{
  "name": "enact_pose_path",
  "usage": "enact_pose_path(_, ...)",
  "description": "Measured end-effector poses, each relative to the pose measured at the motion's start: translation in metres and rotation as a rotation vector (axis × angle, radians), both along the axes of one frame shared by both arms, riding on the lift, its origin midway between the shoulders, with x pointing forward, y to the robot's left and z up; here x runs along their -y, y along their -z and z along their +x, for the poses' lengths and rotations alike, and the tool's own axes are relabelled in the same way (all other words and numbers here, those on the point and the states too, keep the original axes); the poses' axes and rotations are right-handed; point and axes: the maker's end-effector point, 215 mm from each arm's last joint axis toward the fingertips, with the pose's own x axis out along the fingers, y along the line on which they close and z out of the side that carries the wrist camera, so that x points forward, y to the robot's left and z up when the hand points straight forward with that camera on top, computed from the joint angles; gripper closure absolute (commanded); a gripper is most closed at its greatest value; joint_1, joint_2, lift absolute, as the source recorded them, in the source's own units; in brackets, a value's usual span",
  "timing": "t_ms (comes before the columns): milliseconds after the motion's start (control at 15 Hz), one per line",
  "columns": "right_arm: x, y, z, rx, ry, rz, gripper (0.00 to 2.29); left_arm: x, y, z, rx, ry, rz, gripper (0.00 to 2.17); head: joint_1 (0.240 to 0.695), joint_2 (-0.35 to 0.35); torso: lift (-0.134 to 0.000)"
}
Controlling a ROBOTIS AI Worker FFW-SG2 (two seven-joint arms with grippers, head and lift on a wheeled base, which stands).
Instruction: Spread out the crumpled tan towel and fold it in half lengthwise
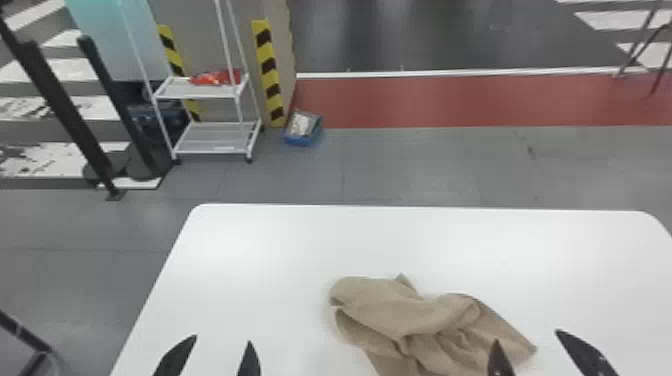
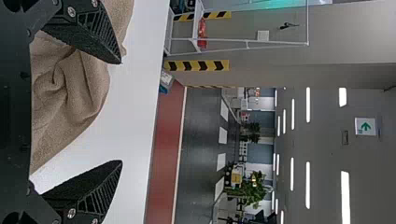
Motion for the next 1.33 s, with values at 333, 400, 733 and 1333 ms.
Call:
enact_pose_path(333, 0.000, 0.003, -0.002, -0.001, 0.001, 0.003, 0.13, 0.001, 0.003, -0.001, -0.006, 0.002, 0.002, 0.07, 0.695, 0.090, 0.000)
enact_pose_path(400, 0.000, 0.003, -0.002, -0.001, 0.001, 0.002, 0.13, 0.001, 0.004, -0.002, -0.007, 0.002, 0.002, 0.07, 0.695, 0.090, 0.000)
enact_pose_path(733, 0.000, 0.003, -0.002, -0.001, 0.000, 0.003, 0.13, 0.000, 0.003, -0.002, -0.006, 0.002, 0.003, 0.07, 0.695, 0.091, 0.000)
enact_pose_path(1333, 0.020, 0.027, -0.001, -0.077, -0.173, -0.160, 0.13, 0.001, 0.008, 0.001, -0.012, 0.004, 0.002, 0.07, 0.695, 0.058, 0.000)
